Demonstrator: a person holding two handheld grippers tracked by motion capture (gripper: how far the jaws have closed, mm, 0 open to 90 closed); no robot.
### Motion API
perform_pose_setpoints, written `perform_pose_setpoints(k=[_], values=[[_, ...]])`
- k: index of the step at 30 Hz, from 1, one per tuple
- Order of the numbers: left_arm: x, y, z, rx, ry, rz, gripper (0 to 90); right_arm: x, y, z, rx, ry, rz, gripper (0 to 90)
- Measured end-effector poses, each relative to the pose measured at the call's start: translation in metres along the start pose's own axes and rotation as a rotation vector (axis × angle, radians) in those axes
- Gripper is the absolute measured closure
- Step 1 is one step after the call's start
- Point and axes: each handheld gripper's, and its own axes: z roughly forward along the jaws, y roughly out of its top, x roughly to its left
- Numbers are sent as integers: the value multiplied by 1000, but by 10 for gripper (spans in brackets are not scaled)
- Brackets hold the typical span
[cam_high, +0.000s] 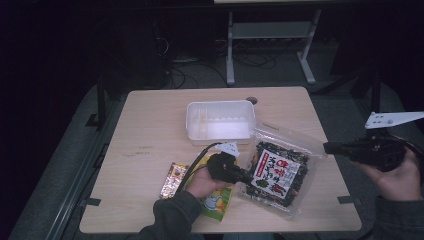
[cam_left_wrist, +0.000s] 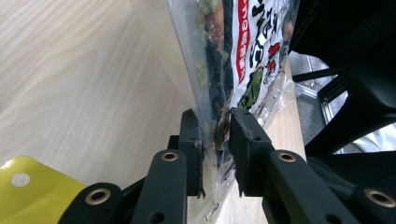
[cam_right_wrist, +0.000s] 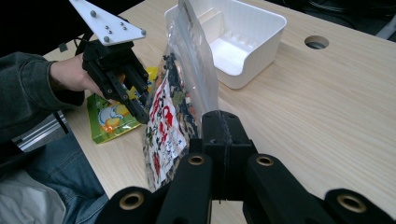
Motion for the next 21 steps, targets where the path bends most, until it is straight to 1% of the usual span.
perform_pose_setpoints(k=[4, 5, 6, 7, 8, 10, 12, 13, 14, 15, 17, 18, 21], values=[[-3, 0, -1, -2, 15, 27, 765, -2, -1, 0, -11, 4, 5, 892], [-3, 0, -1, 0, 19, 33, 768, -3, -2, 0, -14, 5, 6, 887], [-4, 0, -1, 1, 20, 38, 775, -4, -3, 0, -18, 6, 8, 857], [-4, 0, -2, 3, 21, 42, 775, -4, -3, 0, -18, 6, 8, 857], [-5, 0, -2, 3, 21, 41, 777, -6, -4, 0, -25, 7, 16, 829], [-5, 0, -2, 4, 22, 45, 778, -10, -6, 2, -42, 29, 33, 762], [-6, 0, -2, 1, 24, 47, 778, -15, -11, 4, -64, 57, 51, 633], [-6, 0, -2, 1, 23, 46, 778, -17, -13, 7, -71, 72, 57, 587], [-6, 0, -2, -1, 24, 44, 779, -21, -19, 12, -85, 82, 72, 514], [-6, 0, -2, -1, 24, 44, 778, -21, -19, 12, -85, 82, 72, 514], [-6, 0, -2, -1, 26, 45, 778, -25, -26, 20, -83, 86, 82, 451], [-6, 0, -2, 0, 26, 45, 778, -28, -32, 26, -87, 101, 96, 427], [-6, 0, -2, 0, 28, 46, 778, -29, -40, 34, -102, 120, 107, 405]])
